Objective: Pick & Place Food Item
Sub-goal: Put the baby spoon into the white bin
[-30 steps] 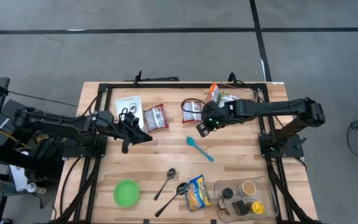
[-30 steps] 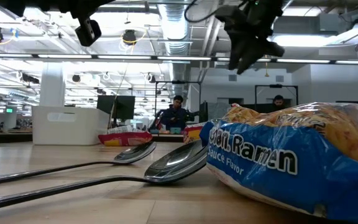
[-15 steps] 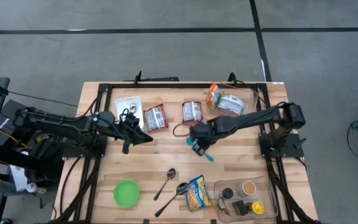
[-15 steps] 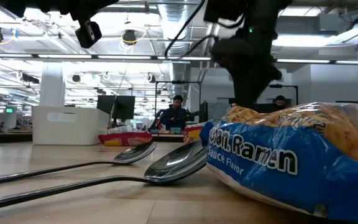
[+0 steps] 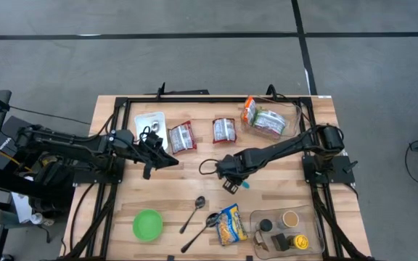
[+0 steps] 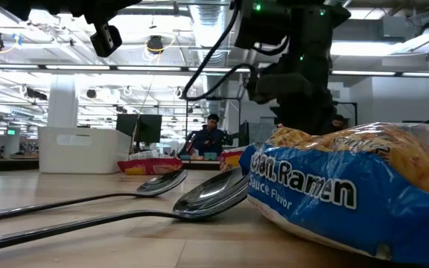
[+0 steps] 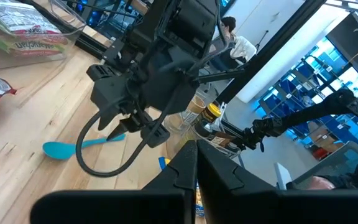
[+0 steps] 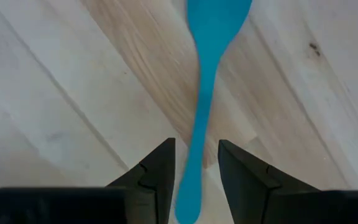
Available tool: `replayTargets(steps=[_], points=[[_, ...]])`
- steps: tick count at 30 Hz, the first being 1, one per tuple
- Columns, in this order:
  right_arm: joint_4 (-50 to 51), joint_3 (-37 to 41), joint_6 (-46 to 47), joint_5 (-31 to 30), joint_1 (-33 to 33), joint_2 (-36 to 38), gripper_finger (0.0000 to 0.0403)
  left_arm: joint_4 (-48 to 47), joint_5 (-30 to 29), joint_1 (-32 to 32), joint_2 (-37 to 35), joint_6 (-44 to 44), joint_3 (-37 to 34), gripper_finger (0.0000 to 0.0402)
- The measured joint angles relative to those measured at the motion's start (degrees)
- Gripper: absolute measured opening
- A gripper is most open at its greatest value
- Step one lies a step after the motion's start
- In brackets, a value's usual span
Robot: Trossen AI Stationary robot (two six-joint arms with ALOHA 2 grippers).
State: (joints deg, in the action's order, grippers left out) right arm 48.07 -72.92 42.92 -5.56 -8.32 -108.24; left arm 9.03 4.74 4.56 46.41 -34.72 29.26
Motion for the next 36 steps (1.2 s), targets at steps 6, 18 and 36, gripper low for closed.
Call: replayTargets(steps=[6,18,36], points=[[-1.49,0.02,-0.02,-0.12,0.27,0.04,0.0115,-0.06,0.01,0.0,0.0,-0.02,0.0,0.0001],[-2.1,0.02,-1.37,-0.26,2.19,0.04,0.0115,-0.06,0.01,0.0,0.0,-0.04,0.0,0.0002],[-3.39,-0.09,-4.26,1.01,1.22,-5.47,0.0113,-0.04,0.0,0.0,0.0,-0.24,0.02,0.0003]])
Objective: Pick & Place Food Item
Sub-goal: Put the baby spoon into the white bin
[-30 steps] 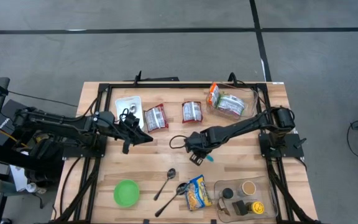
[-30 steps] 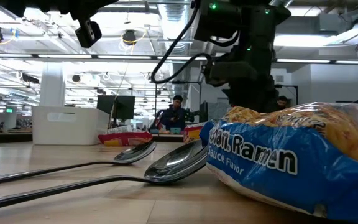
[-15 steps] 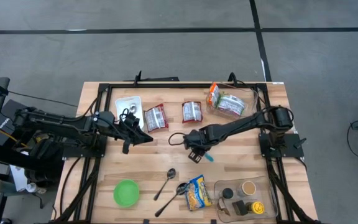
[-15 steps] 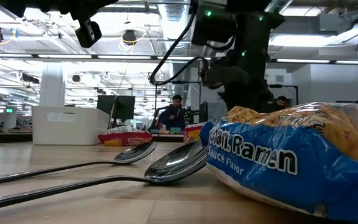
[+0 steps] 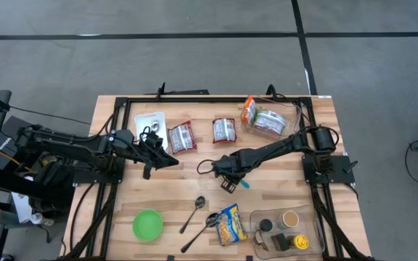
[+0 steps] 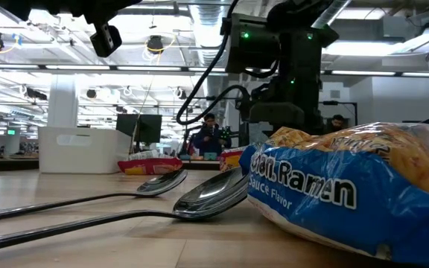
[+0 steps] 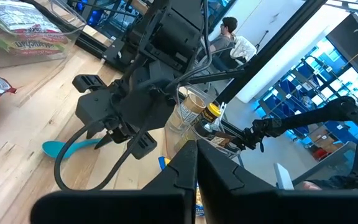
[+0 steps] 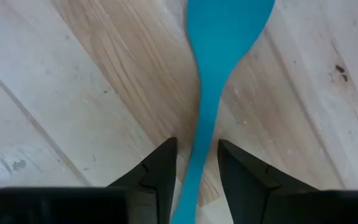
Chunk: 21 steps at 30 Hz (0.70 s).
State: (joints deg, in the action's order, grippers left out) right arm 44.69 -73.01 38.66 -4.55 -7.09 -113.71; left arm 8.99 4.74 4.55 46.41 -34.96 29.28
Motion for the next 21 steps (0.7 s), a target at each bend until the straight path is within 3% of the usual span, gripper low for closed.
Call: replayTargets(steps=[16,21], points=[[-0.18,0.07,-1.18,2.62,1.62,-0.02,0.0024,0.0,0.0,-0.01,0.0,0.0,0.0,0.0003],[-0.22,0.07,-1.18,2.6,1.62,-0.07,0.0022,0.0,0.01,0.0,0.0,0.0,0.0,0.0004]])
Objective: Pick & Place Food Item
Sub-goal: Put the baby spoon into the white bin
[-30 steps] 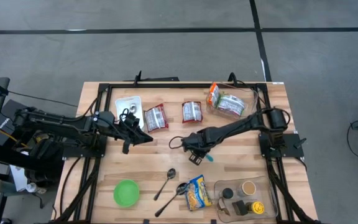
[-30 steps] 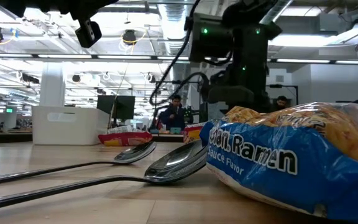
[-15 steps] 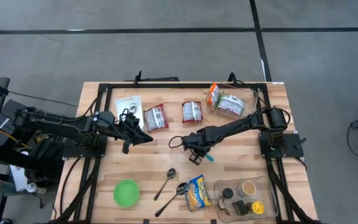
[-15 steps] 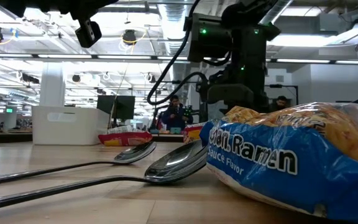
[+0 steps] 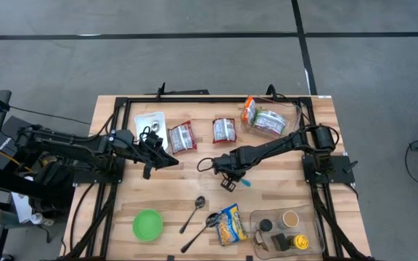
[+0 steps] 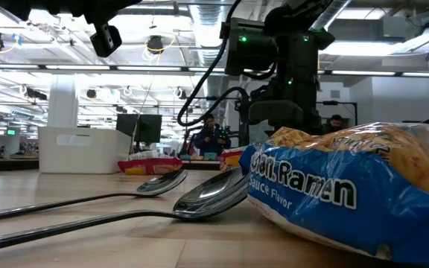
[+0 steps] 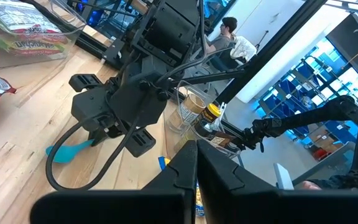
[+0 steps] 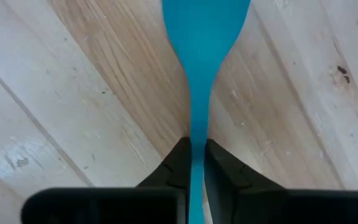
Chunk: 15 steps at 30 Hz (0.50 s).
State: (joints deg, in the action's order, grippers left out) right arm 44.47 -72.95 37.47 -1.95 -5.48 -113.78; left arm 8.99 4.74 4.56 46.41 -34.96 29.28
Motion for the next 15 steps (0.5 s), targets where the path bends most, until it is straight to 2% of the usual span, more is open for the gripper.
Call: replayTargets(steps=[4,10,15], points=[[-0.07,0.02,0.01,-0.09,0.0,0.0,0.0029,0.0,-0.01,0.0,0.0,0.02,0.0,0.0004],[-0.22,0.2,0.02,-0.91,-0.02,0.84,0.0011,0.0,0.0,0.0,0.0,0.02,0.0,0.0004],[-0.24,0.26,0.39,-2.55,-0.04,3.79,0.0012,0.0,-0.01,-0.02,0.0,0.02,0.0,0.0004]])
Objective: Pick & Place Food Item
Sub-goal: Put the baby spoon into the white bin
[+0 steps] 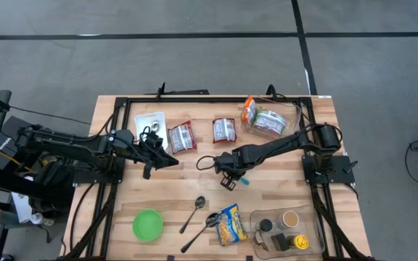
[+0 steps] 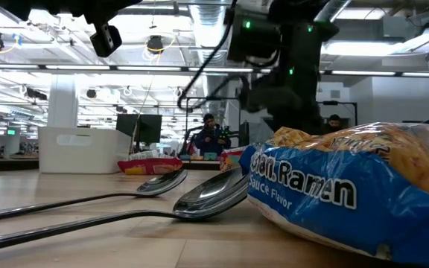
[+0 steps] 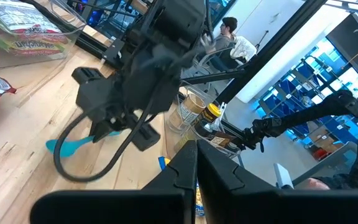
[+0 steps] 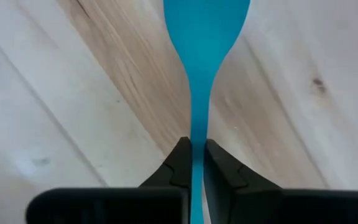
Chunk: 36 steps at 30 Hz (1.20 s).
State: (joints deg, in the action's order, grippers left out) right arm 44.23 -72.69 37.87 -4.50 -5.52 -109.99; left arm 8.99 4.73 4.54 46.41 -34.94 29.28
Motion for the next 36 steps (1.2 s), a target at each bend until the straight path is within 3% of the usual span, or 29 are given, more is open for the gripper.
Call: replayTargets(steps=[6,11,18,24,28,36], points=[[-0.14,0.0,2.49,-2.95,0.0,5.29,0.0012,0.0,0.0,0.0,0.0,0.0,0.02,0.0004],[-0.63,-0.09,6.94,-8.98,-0.13,11.5,0.0014,0.02,-0.45,0.01,0.0,0.0,0.02,0.0004],[-7.46,-0.11,13.08,-23.11,-0.13,20.67,0.0014,0.04,-0.74,0.0,0.0,0.0,0.02,0.0004],[-20.67,-0.22,13.1,-36.31,-0.13,25.23,0.0015,0.18,-3.32,0.01,0.0,0.08,0.04,0.0001],[-30.42,-0.22,11.19,-41.03,0.45,25.47,0.0016,0.22,-9.33,0.02,0.0,0.2,0.04,0.0001],[-43.09,-0.22,11.23,-41.97,3.03,21.03,0.0023,-0.48,-28.28,0.0,1.22,4.54,0.11,0.0001]])
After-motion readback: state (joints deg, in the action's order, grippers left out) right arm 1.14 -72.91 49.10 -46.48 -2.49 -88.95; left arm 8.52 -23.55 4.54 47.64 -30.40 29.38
